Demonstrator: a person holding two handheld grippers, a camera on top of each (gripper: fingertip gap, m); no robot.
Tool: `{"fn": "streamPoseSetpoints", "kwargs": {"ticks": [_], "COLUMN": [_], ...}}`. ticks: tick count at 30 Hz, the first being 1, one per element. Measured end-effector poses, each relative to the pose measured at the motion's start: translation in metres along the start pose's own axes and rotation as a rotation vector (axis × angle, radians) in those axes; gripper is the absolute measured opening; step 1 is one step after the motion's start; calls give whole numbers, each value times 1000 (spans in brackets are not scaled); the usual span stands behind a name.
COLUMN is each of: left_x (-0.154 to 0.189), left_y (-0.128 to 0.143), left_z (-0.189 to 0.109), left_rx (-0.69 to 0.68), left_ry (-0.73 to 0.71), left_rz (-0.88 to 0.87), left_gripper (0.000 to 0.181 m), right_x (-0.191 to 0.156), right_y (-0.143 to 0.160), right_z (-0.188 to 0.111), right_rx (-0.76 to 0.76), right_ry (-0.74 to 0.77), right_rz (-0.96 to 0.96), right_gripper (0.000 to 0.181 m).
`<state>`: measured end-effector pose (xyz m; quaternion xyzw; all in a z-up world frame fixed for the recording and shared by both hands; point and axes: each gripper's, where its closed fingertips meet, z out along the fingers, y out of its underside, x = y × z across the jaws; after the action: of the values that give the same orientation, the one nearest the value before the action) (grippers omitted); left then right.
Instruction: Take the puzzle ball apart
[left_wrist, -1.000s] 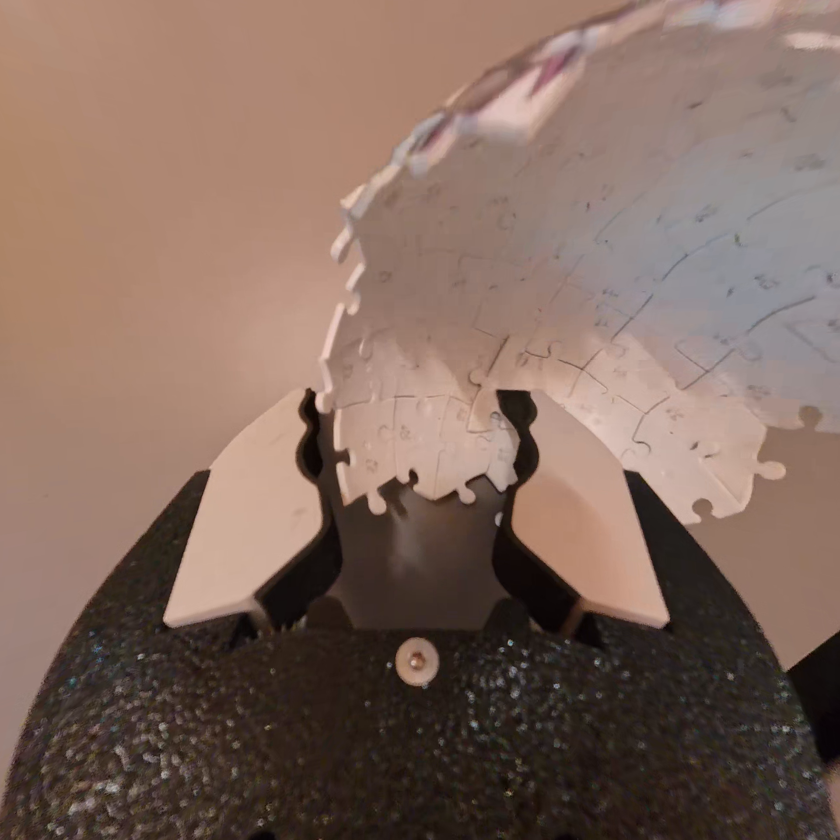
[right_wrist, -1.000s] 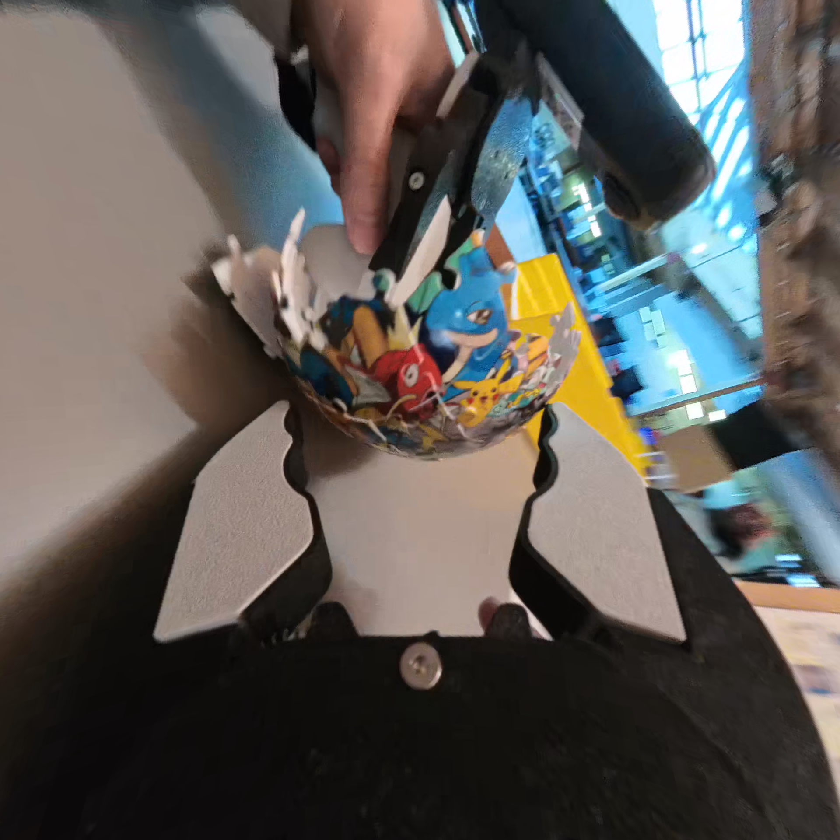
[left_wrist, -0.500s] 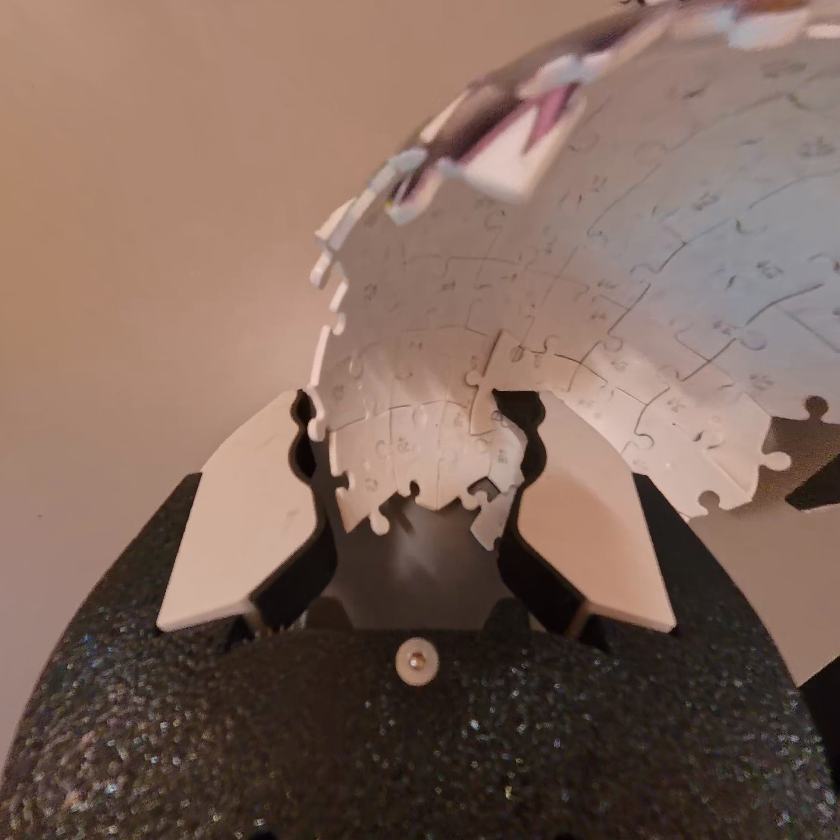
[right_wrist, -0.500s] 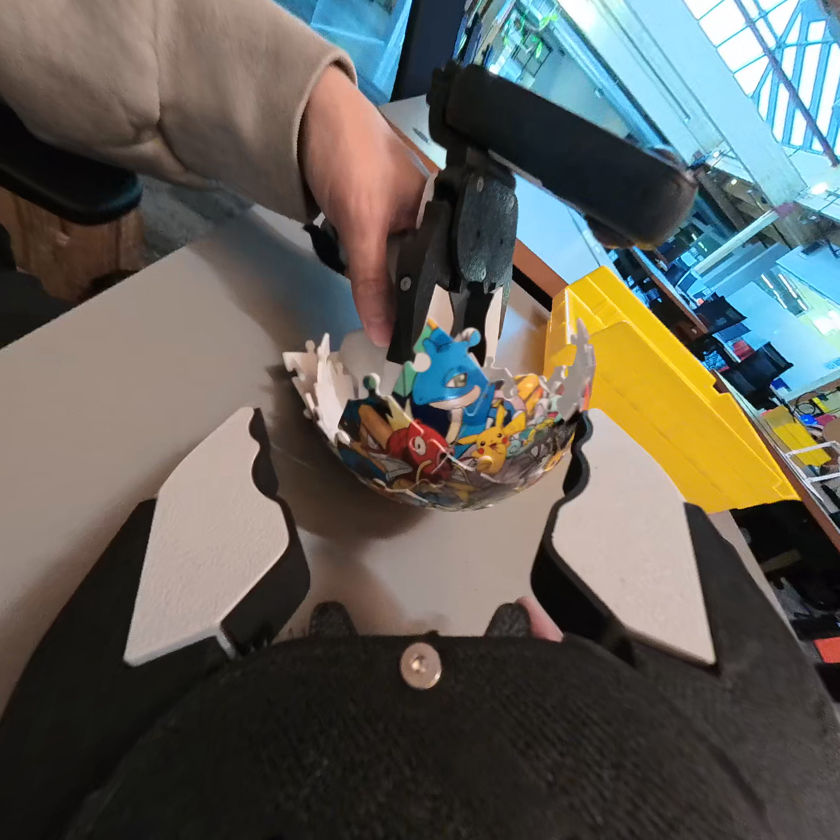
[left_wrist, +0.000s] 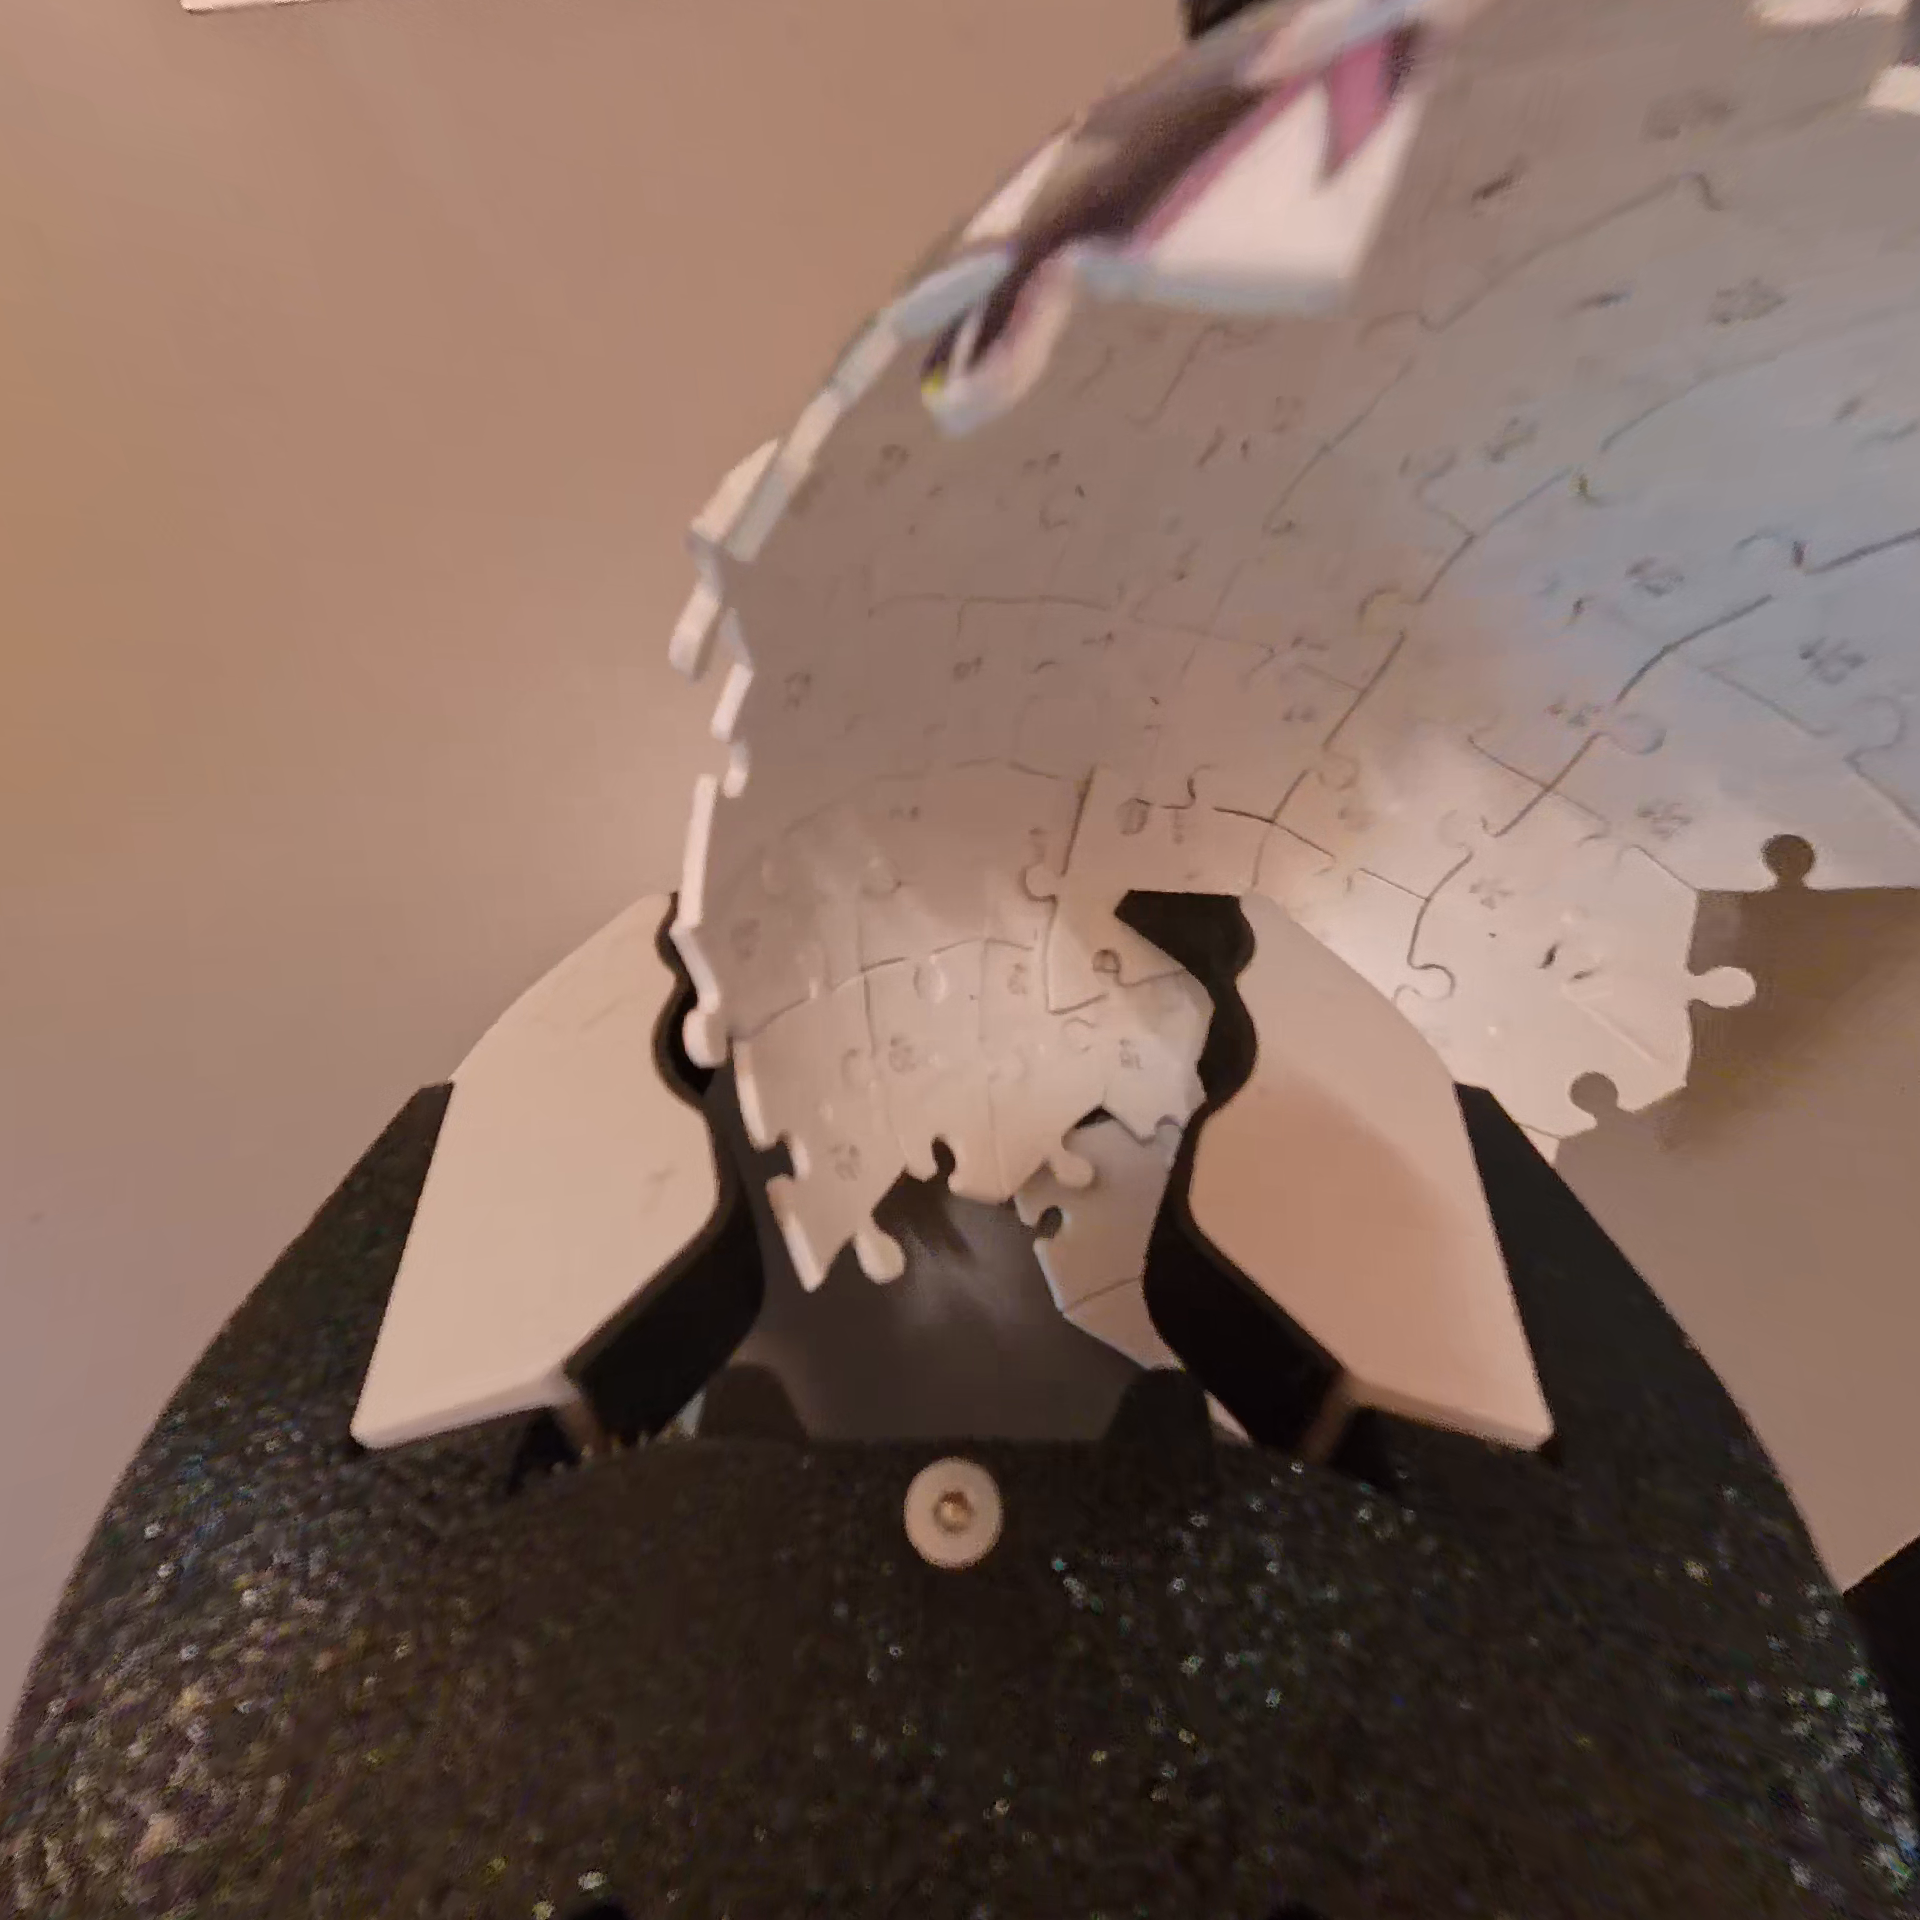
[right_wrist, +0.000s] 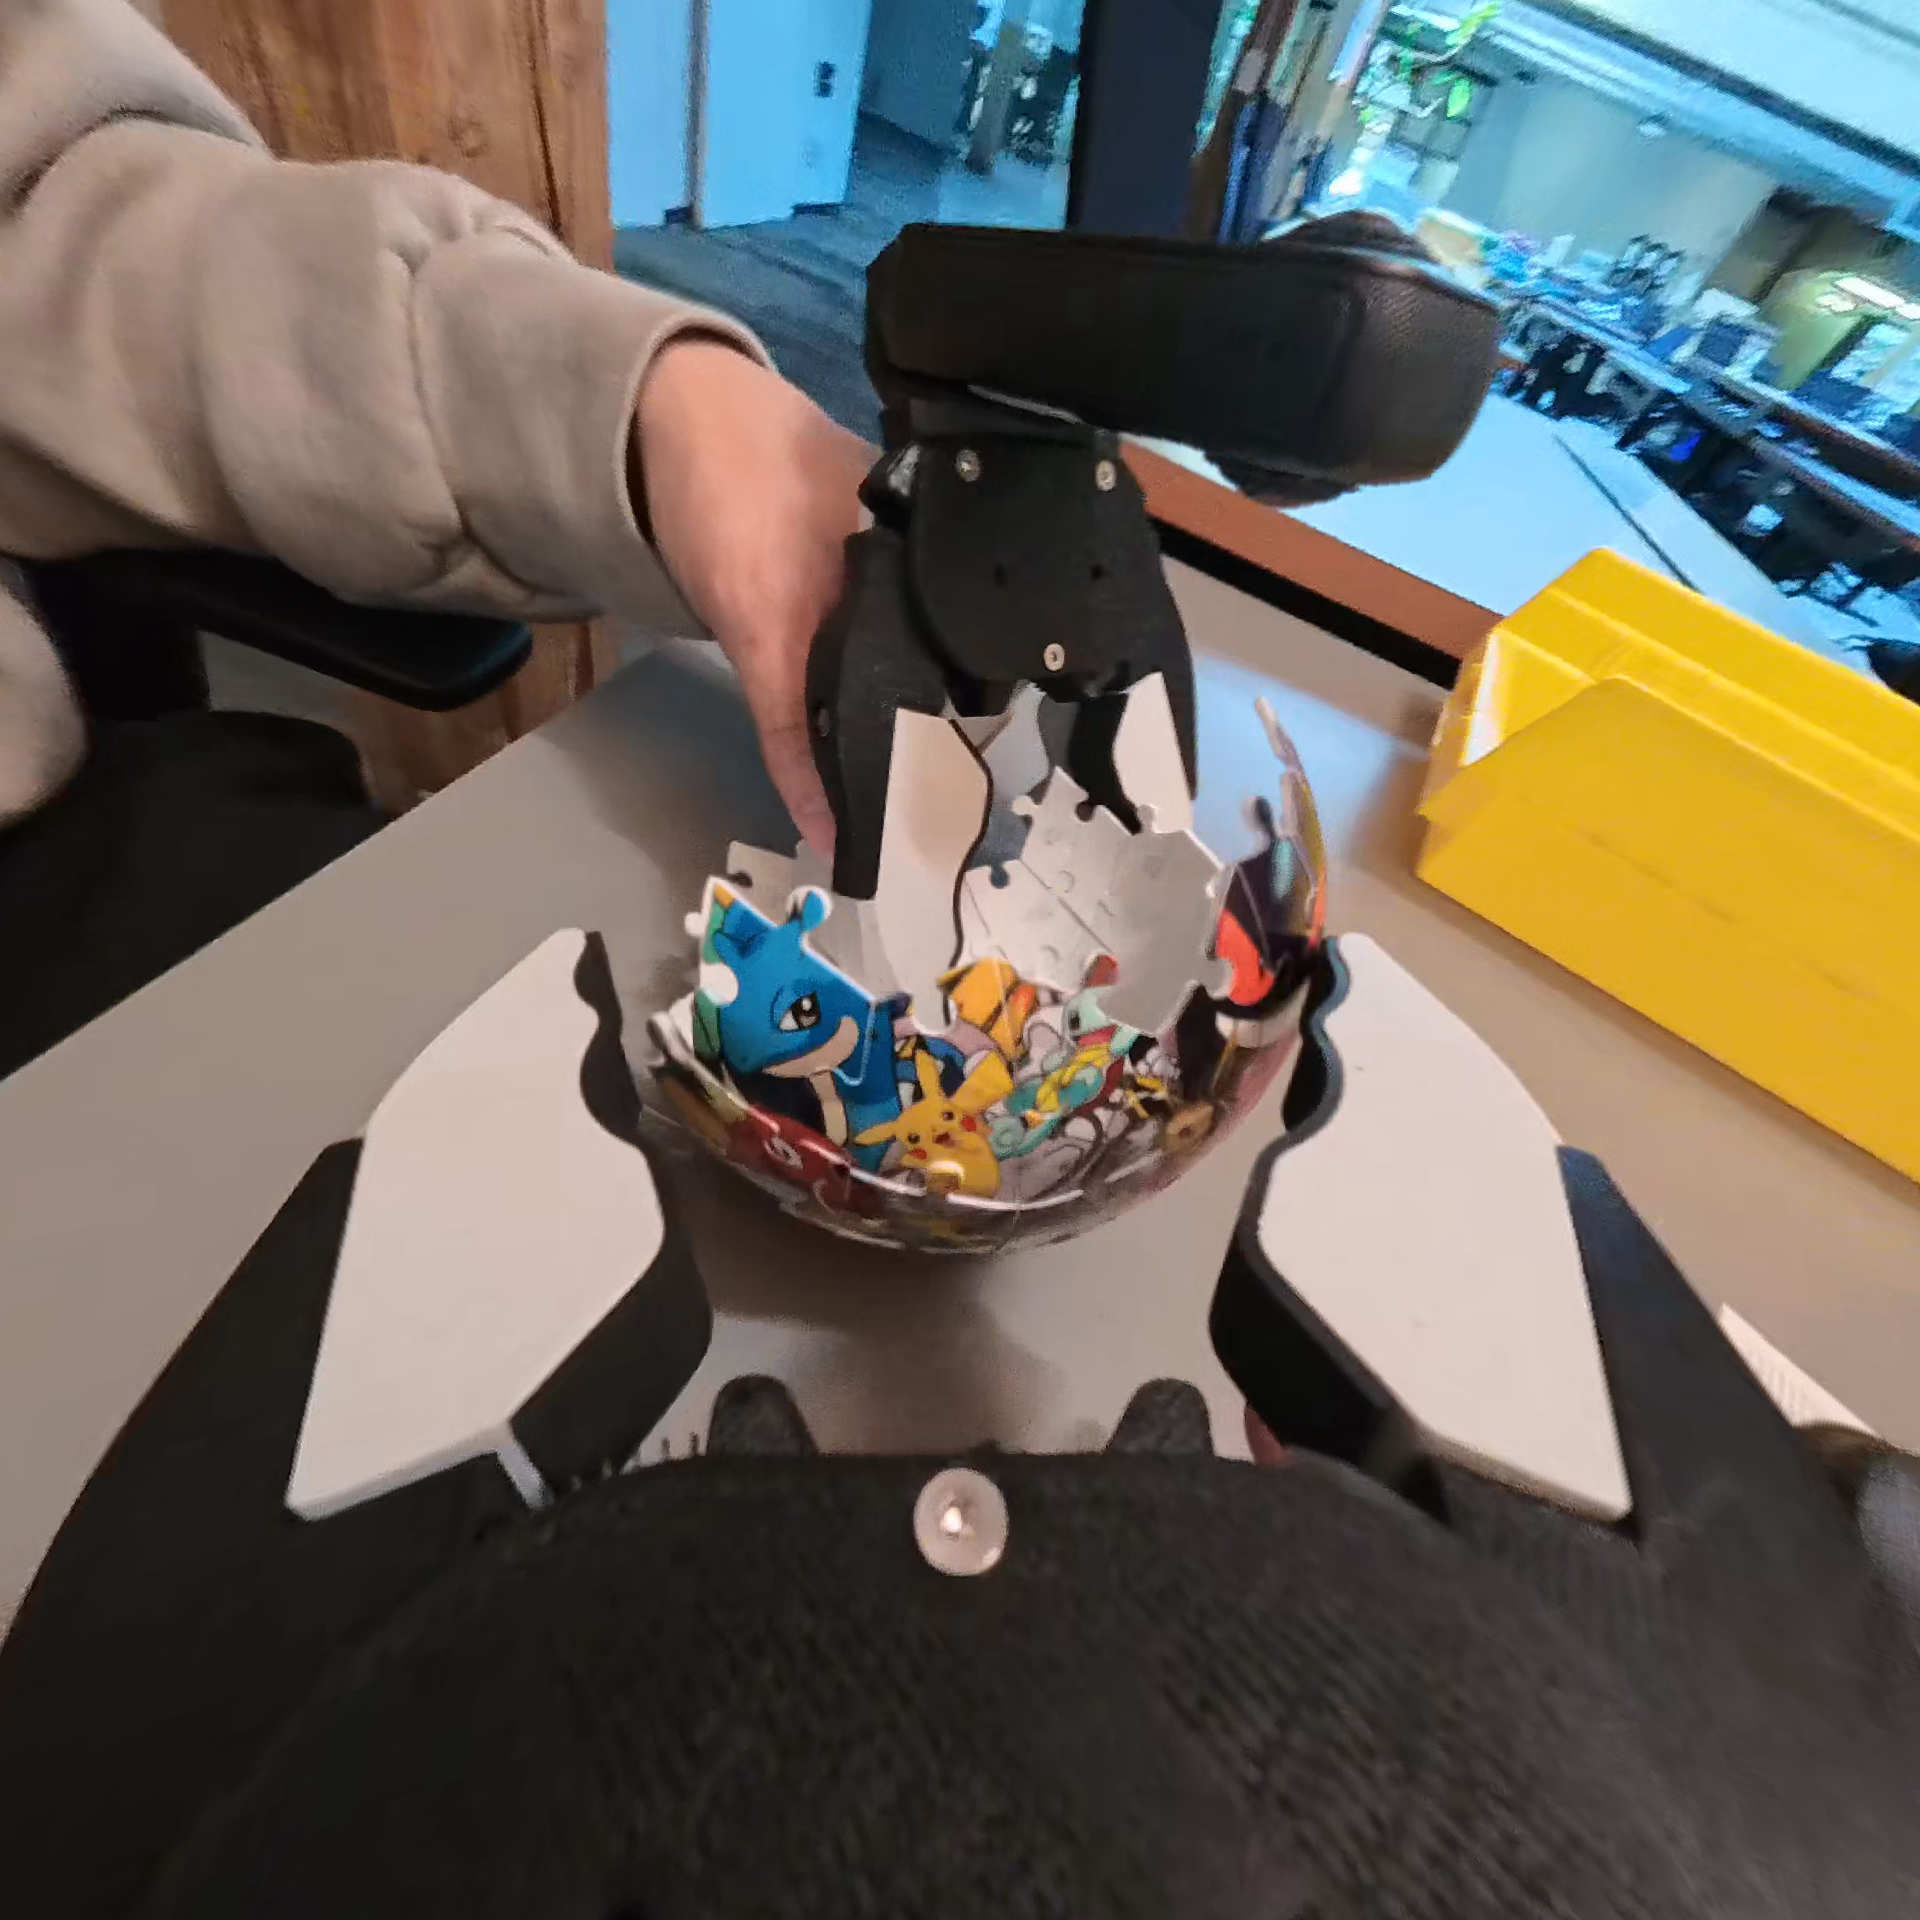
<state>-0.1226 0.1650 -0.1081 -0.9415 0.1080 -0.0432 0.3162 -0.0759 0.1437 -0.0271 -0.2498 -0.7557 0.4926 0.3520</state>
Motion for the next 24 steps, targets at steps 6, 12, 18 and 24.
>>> {"fn": "streamPoseSetpoints", "kwargs": {"ticks": [6, 12, 18, 24], "left_x": [-4, -4, -10, -21], "left_y": [-4, -8, -17, -12], "left_z": [1, -2, -13, -16], "left_rx": [39, 92, 178, 165], "left_ry": [-13, 4, 52, -45], "left_rz": [43, 107, -4, 11], "left_gripper": [97, 96, 92, 92], "right_x": [2, -7, -11, -16], "right_y": [8, 5, 2, -3], "right_z": [9, 12, 12, 19], "right_rx": [-132, -192, -211, -203], "right_ry": [-40, 22, 149, 196], "right_rz": [-164, -361, -534, -593], "right_gripper": [125, 124, 118, 119]}}
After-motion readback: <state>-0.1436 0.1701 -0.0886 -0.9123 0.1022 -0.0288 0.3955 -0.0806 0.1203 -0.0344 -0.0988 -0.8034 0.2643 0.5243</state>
